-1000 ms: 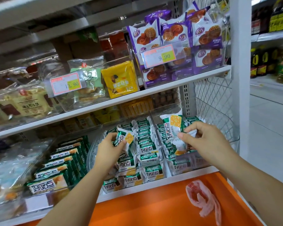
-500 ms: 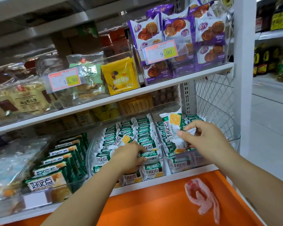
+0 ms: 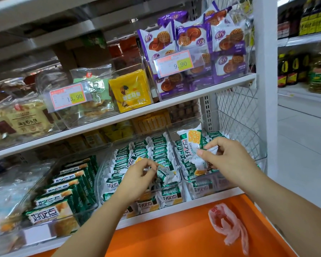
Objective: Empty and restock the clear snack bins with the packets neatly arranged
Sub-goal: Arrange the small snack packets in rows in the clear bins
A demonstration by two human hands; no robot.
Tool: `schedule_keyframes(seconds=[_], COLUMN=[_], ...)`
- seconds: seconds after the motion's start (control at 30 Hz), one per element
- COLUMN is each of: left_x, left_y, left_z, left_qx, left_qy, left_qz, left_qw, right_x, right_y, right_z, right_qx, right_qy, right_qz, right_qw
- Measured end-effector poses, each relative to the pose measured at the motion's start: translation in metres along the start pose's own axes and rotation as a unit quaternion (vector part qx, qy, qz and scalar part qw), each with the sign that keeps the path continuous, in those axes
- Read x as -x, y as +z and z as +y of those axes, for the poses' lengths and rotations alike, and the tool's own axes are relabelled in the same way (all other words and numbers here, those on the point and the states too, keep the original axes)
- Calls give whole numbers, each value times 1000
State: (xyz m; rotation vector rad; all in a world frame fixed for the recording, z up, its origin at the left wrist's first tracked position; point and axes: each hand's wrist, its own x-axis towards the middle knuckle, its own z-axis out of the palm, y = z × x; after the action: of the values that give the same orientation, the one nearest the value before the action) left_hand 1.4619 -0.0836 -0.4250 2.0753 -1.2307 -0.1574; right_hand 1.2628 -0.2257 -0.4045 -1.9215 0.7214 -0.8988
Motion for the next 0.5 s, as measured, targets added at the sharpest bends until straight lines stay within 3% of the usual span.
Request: schedule_keyframes(seconds=[0.33, 0.5], left_x=[-10, -22], left_y=[8, -5], left_z=[7, 9], left_qx=[15, 203], left_qy=[10, -49], left_qz=[94, 100], left_qw=[995, 973], right_x=[0, -1], right_y=[2, 0], right_z=[0, 0], right_qx=[-3, 1], right_qy=[1, -2], right_qz=[-10, -6], right_qw=[1000, 1000])
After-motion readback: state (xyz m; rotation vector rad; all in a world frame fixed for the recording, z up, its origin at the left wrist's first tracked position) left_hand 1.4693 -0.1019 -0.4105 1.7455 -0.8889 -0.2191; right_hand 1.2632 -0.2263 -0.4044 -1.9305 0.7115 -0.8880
